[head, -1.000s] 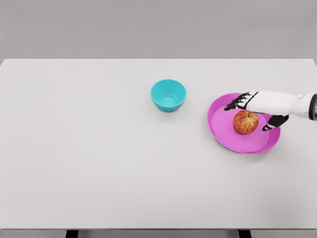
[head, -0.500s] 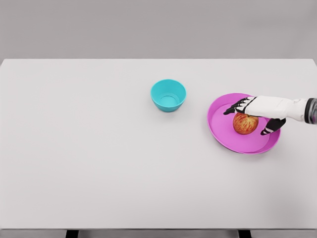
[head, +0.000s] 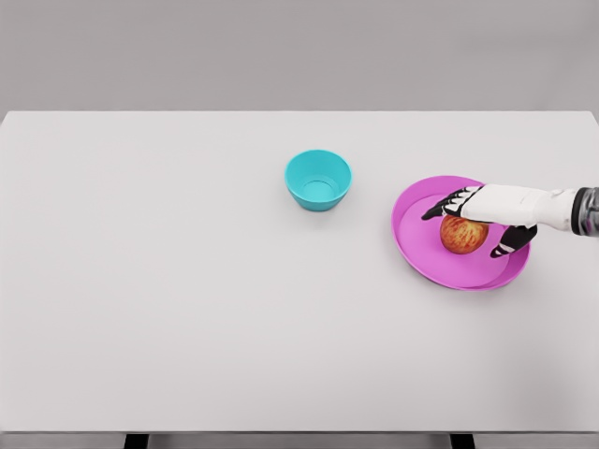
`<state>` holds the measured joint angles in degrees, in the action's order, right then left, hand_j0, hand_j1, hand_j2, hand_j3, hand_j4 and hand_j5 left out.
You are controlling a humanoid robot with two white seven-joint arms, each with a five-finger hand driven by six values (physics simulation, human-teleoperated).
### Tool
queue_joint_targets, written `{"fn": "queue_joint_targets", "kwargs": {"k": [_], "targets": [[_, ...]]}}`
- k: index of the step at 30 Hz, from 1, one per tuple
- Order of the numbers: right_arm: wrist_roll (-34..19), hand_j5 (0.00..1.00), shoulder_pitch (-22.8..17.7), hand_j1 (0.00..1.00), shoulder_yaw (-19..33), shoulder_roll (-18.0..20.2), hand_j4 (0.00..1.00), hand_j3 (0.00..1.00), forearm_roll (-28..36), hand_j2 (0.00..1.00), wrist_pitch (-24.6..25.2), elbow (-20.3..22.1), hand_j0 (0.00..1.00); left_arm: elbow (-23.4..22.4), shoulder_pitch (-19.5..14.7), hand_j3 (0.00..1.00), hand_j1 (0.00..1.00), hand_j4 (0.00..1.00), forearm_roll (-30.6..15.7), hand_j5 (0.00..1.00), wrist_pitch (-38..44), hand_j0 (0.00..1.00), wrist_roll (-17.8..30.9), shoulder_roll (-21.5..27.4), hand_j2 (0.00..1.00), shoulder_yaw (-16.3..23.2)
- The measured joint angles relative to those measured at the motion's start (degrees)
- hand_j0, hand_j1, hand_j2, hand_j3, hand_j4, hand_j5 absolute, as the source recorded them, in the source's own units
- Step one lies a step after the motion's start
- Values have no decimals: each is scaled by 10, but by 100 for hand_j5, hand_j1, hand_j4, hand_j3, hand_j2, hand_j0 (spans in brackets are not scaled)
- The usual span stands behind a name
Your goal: Put the apple from the pink plate into the blue bowl with your right arm
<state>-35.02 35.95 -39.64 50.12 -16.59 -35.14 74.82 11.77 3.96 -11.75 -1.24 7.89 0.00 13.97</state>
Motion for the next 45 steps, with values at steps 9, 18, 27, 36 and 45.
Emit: {"fn": "queue_joint_targets", "kwargs": {"k": [9,18,27,36,45], "targets": [[0,63,0,63,0,0,63,63,1,63,1,0,63,0,0,100,100,100,0,100,0,100,0,0,100,0],[1,58,6,58,0,0,58,58,-1,58,0,0,58,0,0,100,100,100,0,100,0,100,0,0,100,0],[1,58,24,58,5,-1,58,58,-1,58,-1,5,58,0,0,100,100,100,0,100,0,100,0,0,100,0],[1,57,58,57,6,-31,57,57,-1,57,-1,1,57,0,0,100,100,100,0,100,0,100,0,0,100,0],[0,56,83,56,7,-64,56,56,-3,56,-1,-2,56,0,0,100,100,100,0,100,0,100,0,0,100,0]]}}
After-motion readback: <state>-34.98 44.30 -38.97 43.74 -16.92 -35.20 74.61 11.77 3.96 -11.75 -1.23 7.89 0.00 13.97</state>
